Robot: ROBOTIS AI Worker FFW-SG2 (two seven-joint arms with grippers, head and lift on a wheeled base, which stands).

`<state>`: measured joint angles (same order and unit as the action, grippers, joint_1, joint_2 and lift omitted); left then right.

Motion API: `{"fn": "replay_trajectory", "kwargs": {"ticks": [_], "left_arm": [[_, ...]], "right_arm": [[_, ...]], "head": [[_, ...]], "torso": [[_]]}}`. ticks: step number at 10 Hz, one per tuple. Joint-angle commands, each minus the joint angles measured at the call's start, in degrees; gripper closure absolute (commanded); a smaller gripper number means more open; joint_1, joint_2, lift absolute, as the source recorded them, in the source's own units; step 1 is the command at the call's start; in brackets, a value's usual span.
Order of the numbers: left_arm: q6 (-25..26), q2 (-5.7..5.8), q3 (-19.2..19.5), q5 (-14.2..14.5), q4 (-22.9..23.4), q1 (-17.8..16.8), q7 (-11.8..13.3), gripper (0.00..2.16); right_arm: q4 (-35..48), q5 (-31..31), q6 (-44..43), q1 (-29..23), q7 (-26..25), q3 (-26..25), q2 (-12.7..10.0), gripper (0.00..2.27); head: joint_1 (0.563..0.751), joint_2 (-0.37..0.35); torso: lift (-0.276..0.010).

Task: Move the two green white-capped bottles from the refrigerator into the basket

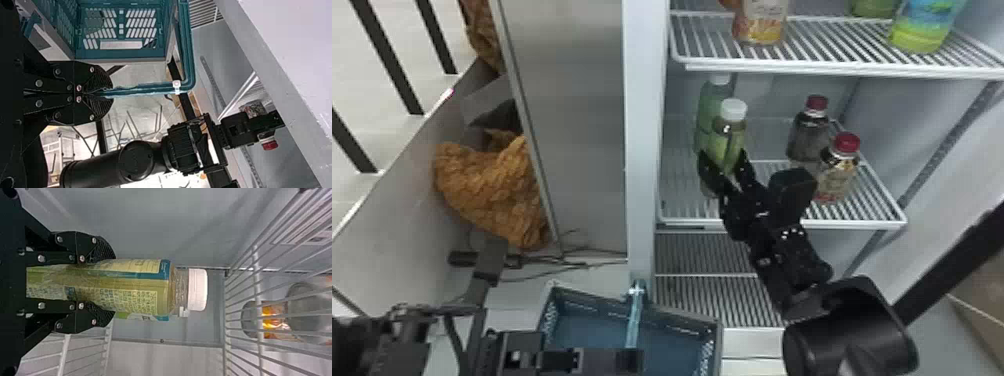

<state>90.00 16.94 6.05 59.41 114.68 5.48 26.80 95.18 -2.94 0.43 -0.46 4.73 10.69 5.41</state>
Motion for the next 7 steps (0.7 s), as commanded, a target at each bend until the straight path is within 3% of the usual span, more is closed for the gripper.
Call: {"fn": "replay_trajectory", "kwargs": {"ticks": [1,7], "left_arm": [[0.0,0.02,0.0,0.0,0.0,0.0,0.0,1.18],[0.0,0.02,0.0,0.0,0.0,0.1,0.0,1.18]], "right_arm": [[2.6,-1.1,0.0,-1.6,0.1,-0.1,0.3,0.91],[15.7,-3.7,6.9,-11.2,3.6,-3.5,1.1,0.91]], "head": [[0.695,-0.077],[0.695,-0.089]], "torso": [[-0.263],[-0.263]]}}
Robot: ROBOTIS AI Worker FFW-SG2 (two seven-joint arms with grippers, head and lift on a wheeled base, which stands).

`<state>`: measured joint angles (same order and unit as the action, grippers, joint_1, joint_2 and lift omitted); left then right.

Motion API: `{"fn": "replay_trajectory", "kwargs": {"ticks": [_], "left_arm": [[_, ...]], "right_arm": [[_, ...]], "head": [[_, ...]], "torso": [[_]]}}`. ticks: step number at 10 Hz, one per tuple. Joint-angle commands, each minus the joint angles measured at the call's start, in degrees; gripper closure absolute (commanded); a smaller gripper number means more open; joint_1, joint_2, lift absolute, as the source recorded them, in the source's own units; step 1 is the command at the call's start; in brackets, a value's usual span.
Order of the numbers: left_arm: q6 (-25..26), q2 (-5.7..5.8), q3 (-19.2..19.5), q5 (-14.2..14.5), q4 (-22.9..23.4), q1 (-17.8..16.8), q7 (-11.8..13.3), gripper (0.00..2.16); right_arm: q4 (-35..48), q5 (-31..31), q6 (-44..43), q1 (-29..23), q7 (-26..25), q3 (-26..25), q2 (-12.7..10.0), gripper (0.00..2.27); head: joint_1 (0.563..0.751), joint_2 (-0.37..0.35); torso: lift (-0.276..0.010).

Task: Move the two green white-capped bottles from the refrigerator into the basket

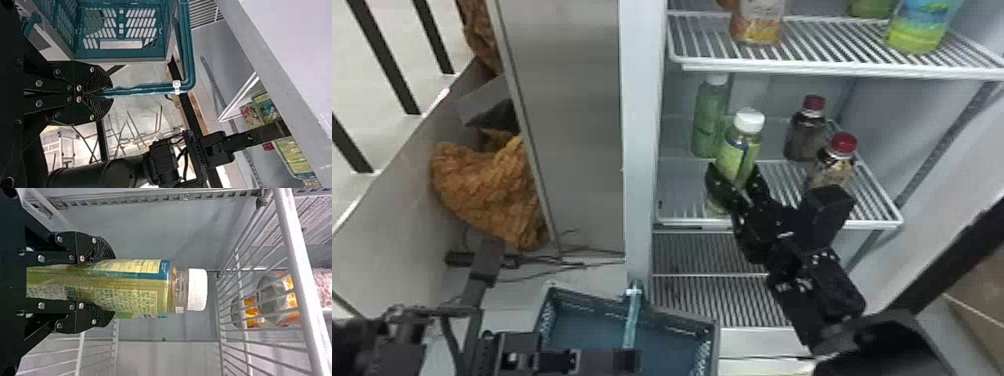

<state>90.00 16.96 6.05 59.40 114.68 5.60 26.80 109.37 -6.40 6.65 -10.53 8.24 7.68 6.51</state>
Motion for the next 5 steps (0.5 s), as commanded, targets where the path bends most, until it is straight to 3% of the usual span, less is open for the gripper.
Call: {"fn": "replay_trajectory", "kwargs": {"ticks": [1,5], "left_arm": [[0.0,0.0,0.1,0.0,0.0,0.0,0.0,1.18],[0.0,-0.09,0.3,0.0,0.0,0.2,0.0,1.18]], "right_arm": [[4.2,-0.8,1.8,-2.8,0.7,-0.8,0.1,0.91],[19.7,-3.0,10.5,-12.7,4.2,-2.4,1.1,0.91]], "head": [[0.695,-0.096],[0.695,-0.087]], "torso": [[-0.263],[-0.263]]}}
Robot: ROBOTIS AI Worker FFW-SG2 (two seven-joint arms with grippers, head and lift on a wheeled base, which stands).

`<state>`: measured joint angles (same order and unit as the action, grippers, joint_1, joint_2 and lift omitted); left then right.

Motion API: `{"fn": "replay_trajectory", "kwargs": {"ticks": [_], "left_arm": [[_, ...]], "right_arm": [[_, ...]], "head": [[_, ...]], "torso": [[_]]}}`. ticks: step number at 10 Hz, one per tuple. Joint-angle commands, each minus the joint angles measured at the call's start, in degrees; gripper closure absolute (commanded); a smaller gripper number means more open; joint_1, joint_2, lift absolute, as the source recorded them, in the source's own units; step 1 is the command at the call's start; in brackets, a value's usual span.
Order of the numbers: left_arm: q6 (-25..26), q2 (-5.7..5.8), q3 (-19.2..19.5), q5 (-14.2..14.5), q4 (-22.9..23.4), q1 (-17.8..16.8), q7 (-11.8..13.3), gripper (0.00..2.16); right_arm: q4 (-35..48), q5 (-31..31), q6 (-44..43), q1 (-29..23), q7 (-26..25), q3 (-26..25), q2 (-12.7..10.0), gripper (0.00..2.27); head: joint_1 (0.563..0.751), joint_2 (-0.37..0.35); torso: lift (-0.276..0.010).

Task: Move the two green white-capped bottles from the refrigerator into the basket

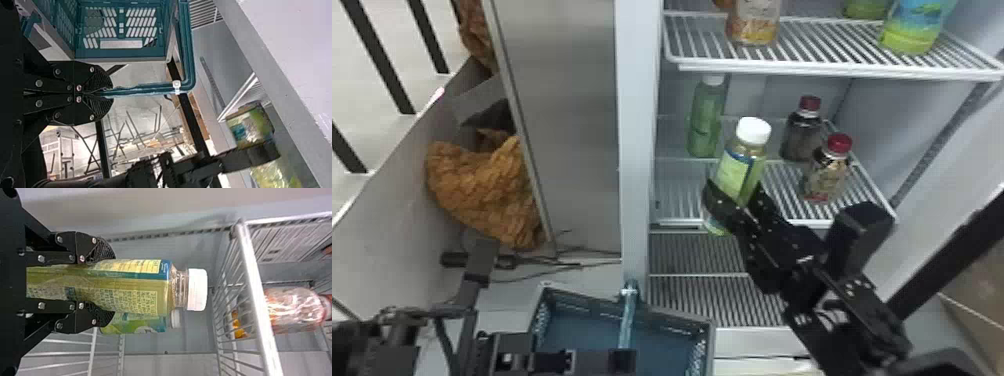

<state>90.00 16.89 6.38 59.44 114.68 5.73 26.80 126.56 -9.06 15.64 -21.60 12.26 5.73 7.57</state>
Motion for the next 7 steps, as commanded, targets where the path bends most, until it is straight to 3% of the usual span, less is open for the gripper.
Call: {"fn": "replay_trajectory", "kwargs": {"ticks": [1,4,7], "left_arm": [[0.0,-0.01,0.0,0.0,0.0,-0.1,0.0,1.18],[0.0,-0.01,0.0,-0.3,0.0,-0.2,0.0,1.18],[0.0,-0.01,0.1,-0.4,0.0,-0.2,0.0,1.18]], "right_arm": [[5.8,-0.8,4.2,-4.0,1.2,-1.4,0.1,0.91],[16.4,-1.2,12.5,-12.0,3.8,-3.8,0.1,0.91],[23.3,-1.3,23.4,-16.6,6.0,-5.0,0.0,0.91]], "head": [[0.695,-0.087],[0.695,-0.092],[0.695,-0.099]], "torso": [[-0.263],[-0.263],[-0.263]]}}
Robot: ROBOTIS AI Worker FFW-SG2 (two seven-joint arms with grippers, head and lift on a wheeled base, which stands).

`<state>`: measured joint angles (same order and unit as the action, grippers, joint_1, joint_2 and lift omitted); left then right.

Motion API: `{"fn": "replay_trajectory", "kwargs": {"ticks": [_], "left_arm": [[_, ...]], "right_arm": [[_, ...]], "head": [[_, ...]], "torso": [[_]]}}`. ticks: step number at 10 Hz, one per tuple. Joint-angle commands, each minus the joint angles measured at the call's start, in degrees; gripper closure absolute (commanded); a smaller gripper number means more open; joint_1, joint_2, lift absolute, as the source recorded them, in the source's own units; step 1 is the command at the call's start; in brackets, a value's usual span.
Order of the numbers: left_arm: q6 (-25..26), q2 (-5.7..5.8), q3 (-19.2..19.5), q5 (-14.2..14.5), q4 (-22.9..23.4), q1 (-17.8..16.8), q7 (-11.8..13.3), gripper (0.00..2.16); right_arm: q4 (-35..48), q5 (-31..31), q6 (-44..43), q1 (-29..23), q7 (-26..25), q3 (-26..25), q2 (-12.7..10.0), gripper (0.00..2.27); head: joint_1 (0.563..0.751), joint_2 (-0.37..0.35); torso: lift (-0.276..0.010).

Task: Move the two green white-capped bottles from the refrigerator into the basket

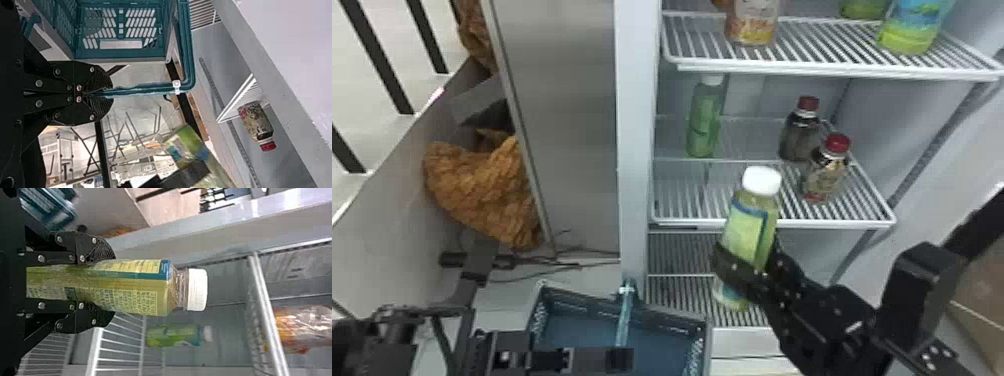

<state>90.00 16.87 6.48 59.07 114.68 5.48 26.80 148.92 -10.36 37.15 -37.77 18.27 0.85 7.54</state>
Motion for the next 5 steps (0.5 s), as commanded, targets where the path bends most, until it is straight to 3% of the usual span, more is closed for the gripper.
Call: {"fn": "replay_trajectory", "kwargs": {"ticks": [1,5], "left_arm": [[0.0,0.0,0.0,0.0,0.0,0.0,0.0,1.18],[0.0,-0.09,0.0,-0.1,0.0,-0.3,0.0,1.18]], "right_arm": [[1.3,0.0,6.2,-0.5,1.8,-0.5,-0.1,0.91],[1.9,-1.3,19.1,0.6,4.3,-0.5,0.2,0.91]], "head": [[0.695,-0.095],[0.695,-0.078]], "torso": [[-0.263],[-0.263]]}}
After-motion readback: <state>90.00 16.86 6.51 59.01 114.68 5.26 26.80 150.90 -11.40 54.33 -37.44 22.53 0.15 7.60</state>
